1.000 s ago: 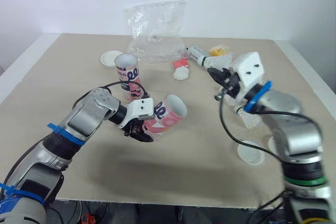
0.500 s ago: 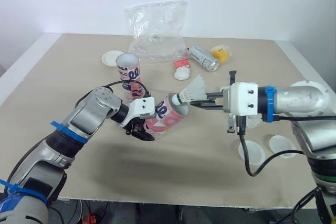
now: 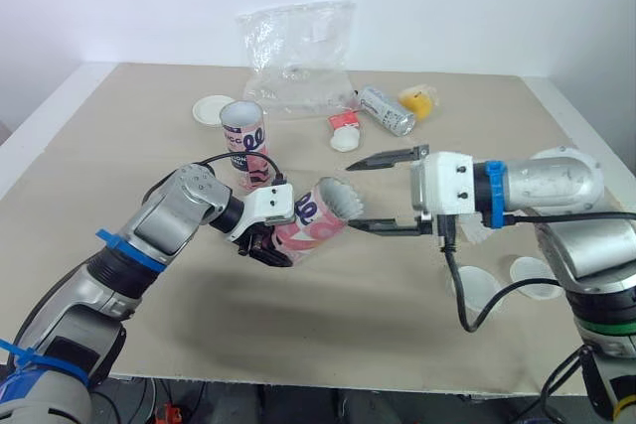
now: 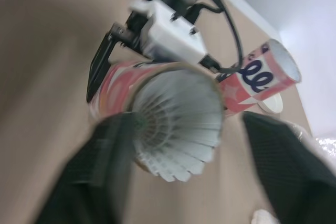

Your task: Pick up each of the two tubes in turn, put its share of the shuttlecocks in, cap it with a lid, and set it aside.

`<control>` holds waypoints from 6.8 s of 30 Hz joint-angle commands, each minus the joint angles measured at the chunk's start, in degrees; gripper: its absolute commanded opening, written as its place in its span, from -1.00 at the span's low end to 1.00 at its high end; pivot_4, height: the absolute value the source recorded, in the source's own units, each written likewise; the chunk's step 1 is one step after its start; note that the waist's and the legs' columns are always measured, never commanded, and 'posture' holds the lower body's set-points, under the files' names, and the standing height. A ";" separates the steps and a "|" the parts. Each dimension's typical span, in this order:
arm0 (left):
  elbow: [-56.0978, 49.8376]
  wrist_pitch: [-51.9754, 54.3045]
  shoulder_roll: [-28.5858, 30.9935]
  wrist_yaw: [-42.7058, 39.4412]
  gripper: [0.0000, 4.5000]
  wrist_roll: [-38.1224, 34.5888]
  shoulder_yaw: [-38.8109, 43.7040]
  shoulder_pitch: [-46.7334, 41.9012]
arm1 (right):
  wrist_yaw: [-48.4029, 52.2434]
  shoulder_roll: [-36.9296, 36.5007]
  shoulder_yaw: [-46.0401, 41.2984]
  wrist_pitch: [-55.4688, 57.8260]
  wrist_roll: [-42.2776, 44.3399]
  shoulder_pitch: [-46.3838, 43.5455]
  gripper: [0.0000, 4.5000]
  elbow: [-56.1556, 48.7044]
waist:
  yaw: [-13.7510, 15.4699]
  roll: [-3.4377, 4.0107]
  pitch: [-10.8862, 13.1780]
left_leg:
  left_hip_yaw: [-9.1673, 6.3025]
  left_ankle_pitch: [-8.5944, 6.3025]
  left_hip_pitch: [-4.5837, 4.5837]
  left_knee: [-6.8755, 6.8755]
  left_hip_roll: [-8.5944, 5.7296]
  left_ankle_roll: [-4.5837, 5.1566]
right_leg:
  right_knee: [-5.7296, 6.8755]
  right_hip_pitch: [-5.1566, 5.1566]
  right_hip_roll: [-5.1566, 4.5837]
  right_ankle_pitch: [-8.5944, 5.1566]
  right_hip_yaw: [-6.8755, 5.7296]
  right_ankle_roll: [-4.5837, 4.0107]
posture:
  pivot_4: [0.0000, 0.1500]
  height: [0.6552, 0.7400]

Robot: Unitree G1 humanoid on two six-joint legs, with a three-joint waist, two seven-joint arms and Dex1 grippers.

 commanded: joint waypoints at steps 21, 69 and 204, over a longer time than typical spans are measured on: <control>2.14 -3.30 -4.20 0.31 0.29 2.45 -1.34 -4.04 | -53.39 25.72 -32.30 23.10 10.64 45.24 0.99 -15.95 | -0.16 -0.07 -0.02 | -0.17 0.01 -0.08 0.01 -0.12 0.00 | 0.17 0.00 -0.02 -0.13 -0.05 0.01 | 1.00 1.00; -1.20 0.77 -3.67 2.52 0.29 1.84 -0.86 -2.00 | -44.35 20.21 -22.96 15.11 2.09 26.35 -0.59 14.33 | -0.17 -0.03 0.00 | -0.30 0.01 -0.07 -0.09 -0.19 0.00 | 0.20 0.03 0.03 -0.09 -0.10 0.25 | 1.00 1.00; 7.99 -10.79 -10.51 7.32 0.29 1.06 3.76 0.61 | 17.86 -6.36 -2.08 29.14 11.15 -21.87 -0.97 24.67 | 0.44 0.38 0.34 | -0.63 0.11 -0.10 0.19 -0.46 0.01 | 0.37 0.09 -0.05 0.08 -0.09 0.09 | 1.00 1.00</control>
